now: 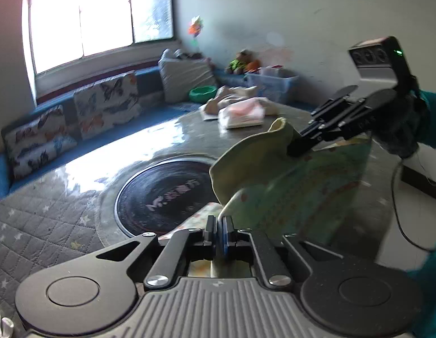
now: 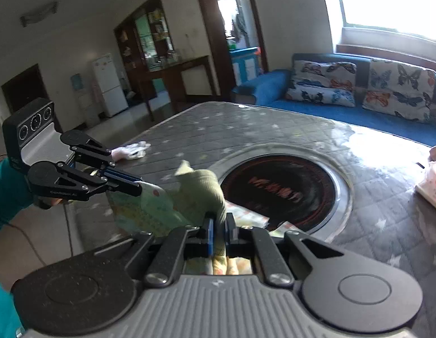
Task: Fold clothes
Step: 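Lift the hem with both grippers and fold it toward the collar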
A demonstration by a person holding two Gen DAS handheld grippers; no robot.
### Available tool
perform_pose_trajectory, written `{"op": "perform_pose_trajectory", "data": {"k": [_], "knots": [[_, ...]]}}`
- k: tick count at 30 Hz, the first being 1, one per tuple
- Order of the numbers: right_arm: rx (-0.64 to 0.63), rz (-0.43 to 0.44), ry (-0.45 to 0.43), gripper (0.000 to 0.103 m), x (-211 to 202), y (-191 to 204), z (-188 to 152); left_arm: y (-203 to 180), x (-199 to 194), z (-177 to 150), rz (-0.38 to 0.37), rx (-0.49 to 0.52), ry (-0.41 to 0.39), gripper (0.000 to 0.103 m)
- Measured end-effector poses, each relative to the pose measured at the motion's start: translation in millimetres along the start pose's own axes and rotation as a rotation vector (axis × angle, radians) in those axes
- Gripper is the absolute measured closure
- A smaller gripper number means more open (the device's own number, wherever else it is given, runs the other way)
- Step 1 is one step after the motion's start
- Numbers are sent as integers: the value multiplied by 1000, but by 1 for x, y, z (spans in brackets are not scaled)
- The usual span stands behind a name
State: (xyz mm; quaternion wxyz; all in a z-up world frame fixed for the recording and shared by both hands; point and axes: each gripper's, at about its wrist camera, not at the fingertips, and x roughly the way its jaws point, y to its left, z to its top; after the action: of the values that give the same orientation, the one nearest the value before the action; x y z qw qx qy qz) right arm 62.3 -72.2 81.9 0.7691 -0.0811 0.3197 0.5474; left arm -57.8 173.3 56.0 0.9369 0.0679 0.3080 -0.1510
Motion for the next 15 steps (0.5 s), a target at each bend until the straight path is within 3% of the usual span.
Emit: {"op": "perform_pose_trajectory", "data": {"k": [8,12,15], "knots": [[31,-133,46,97,80,-40,4,52,77,-3,102,-150,81,99],[93,-167,85,97,101,-55,-6,69,76,-15,84,-284,81,97],[128,-145,110,92,104,-63,-14,68,64,-23,84,-318,92,85]]}}
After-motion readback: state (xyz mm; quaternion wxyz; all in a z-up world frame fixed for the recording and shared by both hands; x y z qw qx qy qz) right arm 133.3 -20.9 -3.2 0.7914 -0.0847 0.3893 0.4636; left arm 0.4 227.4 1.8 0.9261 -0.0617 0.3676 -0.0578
